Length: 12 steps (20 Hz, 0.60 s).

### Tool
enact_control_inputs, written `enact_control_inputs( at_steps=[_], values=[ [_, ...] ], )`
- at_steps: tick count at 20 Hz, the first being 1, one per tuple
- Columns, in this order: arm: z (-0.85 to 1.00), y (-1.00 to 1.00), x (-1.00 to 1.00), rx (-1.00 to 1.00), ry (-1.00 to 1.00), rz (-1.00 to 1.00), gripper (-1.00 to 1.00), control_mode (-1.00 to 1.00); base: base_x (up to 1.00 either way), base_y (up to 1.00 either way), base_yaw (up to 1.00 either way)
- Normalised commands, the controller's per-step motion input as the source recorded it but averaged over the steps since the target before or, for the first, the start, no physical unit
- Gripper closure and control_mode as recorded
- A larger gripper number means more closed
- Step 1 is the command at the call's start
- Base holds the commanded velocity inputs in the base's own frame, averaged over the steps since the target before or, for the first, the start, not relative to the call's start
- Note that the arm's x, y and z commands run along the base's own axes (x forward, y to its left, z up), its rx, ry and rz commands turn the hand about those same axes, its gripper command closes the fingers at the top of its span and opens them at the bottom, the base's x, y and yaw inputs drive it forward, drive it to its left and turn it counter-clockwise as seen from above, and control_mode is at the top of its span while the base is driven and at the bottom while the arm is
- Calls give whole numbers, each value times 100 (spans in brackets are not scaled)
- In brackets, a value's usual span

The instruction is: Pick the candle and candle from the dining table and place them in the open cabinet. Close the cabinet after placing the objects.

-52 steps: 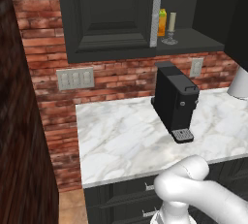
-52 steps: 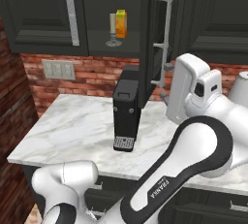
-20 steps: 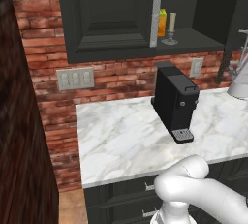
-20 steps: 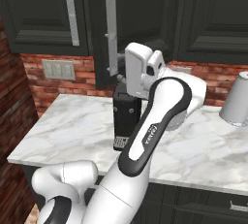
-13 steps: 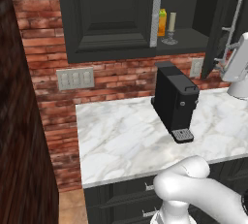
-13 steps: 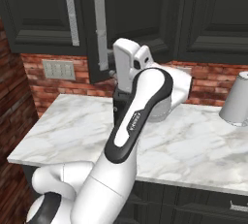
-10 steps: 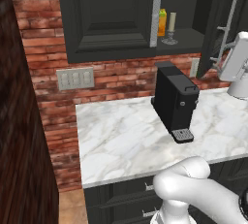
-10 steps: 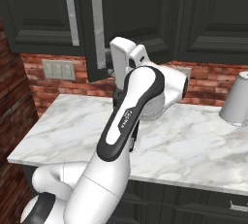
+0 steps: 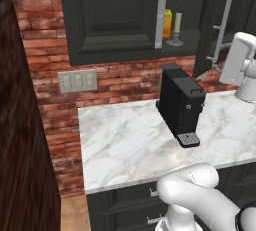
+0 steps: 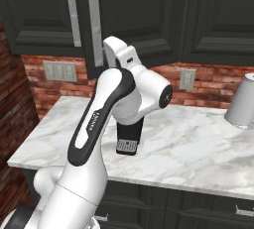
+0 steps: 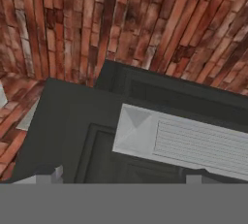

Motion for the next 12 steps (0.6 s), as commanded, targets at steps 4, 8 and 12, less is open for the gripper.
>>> enact_control_inputs(
  at_steps=[4, 8, 12],
  values=[
    [5, 32, 38, 0, 0, -10, -100, -100, 0, 0, 0],
    [4, 31, 46, 0, 0, -8, -100, -100, 0, 0, 0],
    [0, 20, 37, 0, 0, -6, -100, -100, 0, 0, 0]
  ],
)
